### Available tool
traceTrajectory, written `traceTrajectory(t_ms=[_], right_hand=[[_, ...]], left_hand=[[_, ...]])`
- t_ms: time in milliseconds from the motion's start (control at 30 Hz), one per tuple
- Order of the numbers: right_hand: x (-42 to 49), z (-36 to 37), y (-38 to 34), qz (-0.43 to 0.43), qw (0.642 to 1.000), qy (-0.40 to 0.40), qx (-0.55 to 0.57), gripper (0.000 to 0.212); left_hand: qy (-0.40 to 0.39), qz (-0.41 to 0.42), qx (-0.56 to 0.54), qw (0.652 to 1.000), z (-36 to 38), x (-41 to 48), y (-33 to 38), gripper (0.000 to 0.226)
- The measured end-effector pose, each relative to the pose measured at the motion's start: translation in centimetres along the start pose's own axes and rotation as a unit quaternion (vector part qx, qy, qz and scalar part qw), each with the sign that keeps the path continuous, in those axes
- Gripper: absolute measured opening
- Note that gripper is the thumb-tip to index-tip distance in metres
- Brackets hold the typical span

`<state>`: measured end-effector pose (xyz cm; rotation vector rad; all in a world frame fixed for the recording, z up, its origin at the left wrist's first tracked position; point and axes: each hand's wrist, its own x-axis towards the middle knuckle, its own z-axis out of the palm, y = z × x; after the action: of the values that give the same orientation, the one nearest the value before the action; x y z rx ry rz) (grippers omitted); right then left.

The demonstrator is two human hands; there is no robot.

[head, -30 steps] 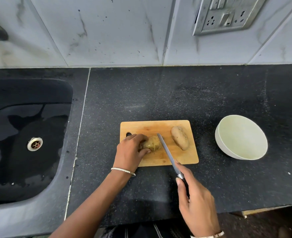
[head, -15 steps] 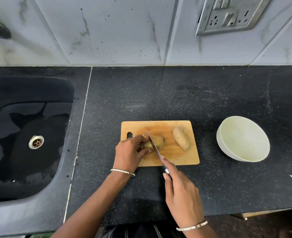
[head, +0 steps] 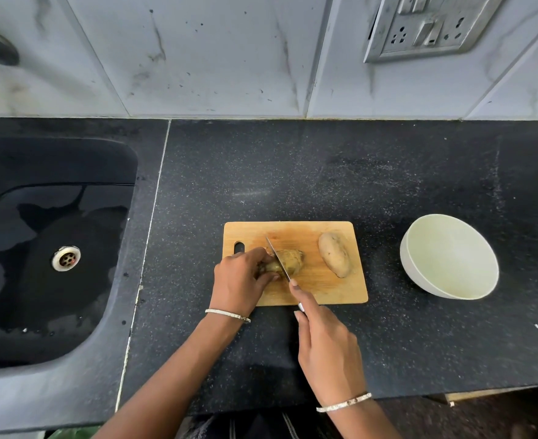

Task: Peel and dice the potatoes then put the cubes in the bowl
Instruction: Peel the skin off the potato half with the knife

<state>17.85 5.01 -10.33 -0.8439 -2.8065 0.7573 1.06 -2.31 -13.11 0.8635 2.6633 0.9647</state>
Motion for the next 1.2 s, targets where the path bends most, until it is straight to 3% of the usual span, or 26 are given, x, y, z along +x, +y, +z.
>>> traceTrajectory(t_ms=[667, 1033, 1200], right_hand=[[1.1, 2.6, -0.2, 0.009, 0.999, 0.048, 0.012, 0.059], [0.5, 2.4, 0.2, 0.003, 1.0, 0.028, 0.004, 0.058], [0.6, 2.4, 0.5, -0.002, 1.0, 0.016, -0.009, 0.054]], left_hand=[[0.012, -0.011, 0.013, 1.0, -0.1, -0.4, 0.5, 0.022], [0.005, -0.012, 0.001, 1.0, -0.3, -0.4, 0.4, 0.024], [-0.014, 0.028, 0.009, 0.999, -0.6, -0.3, 0.5, 0.035]])
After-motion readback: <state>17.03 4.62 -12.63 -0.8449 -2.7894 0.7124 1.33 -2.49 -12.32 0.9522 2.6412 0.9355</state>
